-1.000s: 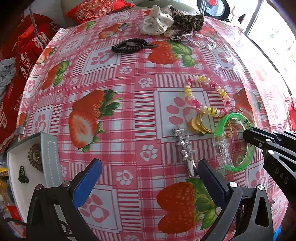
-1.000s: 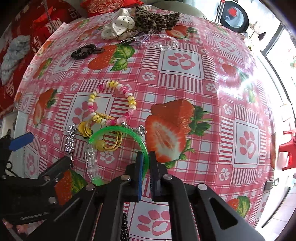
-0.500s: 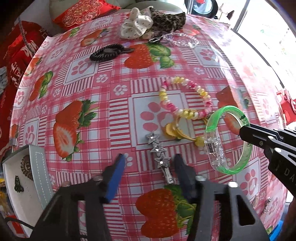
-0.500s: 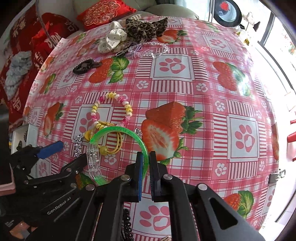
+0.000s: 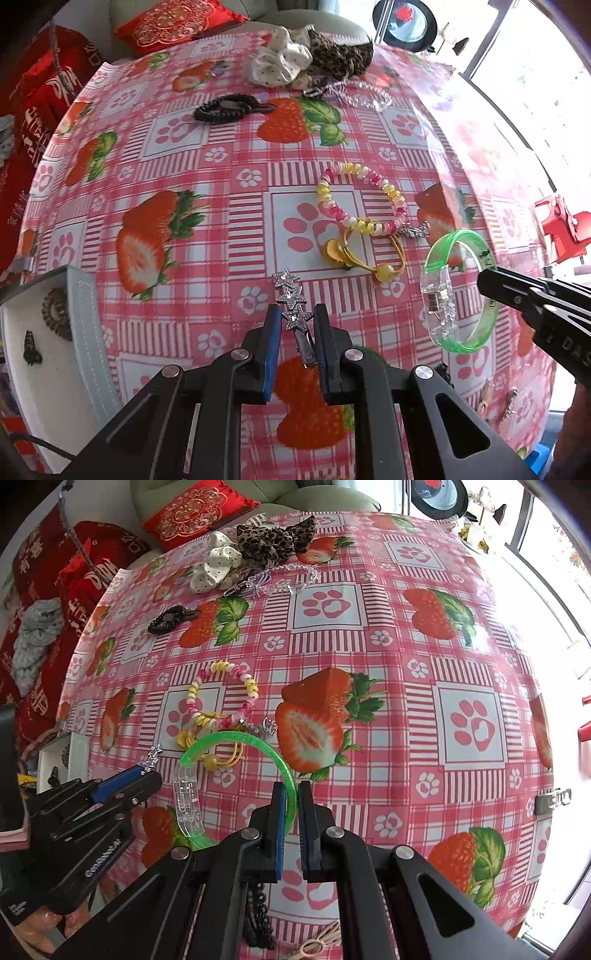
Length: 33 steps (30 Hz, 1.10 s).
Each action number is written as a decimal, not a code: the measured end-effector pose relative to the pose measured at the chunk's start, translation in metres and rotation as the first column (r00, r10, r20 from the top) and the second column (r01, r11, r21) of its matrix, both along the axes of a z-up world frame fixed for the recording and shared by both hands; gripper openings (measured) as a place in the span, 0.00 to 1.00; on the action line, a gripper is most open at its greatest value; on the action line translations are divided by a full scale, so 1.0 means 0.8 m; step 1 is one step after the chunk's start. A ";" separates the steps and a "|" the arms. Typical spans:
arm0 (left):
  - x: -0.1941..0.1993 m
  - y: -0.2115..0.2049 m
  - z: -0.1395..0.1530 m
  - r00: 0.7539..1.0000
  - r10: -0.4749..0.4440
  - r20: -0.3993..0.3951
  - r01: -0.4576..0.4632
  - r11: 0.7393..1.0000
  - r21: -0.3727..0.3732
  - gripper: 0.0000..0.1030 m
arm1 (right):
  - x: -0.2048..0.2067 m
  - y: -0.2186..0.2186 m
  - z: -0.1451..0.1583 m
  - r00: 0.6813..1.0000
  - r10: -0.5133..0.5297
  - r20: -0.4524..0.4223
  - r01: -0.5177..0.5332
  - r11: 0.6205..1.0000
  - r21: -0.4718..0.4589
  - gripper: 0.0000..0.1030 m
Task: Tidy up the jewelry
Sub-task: 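Move the star pin toward the tray with left tool while right releases the bangle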
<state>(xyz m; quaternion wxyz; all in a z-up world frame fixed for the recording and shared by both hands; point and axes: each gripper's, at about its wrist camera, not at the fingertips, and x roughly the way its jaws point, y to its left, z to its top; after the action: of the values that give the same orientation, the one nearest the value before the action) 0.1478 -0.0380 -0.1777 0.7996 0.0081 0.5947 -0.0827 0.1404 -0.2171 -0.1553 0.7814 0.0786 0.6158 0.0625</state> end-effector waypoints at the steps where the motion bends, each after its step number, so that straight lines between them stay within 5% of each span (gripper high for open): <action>1: -0.004 0.003 0.004 1.000 0.004 0.006 -0.004 1.000 -0.004 0.23 | -0.002 0.000 0.001 1.000 -0.002 -0.002 0.002 1.000 0.005 0.06; 18: -0.059 0.092 0.067 0.990 0.129 0.051 -0.124 0.989 -0.086 0.23 | -0.020 0.053 0.040 0.998 0.060 0.007 -0.060 0.997 0.055 0.06; 33: -0.120 0.242 0.061 0.944 0.327 0.045 -0.326 0.945 -0.039 0.23 | -0.023 0.225 0.061 0.958 0.286 0.037 -0.288 0.952 0.099 0.07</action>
<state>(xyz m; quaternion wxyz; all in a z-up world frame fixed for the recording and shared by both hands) 0.0517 0.1558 -0.1291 0.8173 -0.1009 0.5658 0.0417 0.1218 -0.0367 -0.1067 0.7656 0.0279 0.6081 0.2080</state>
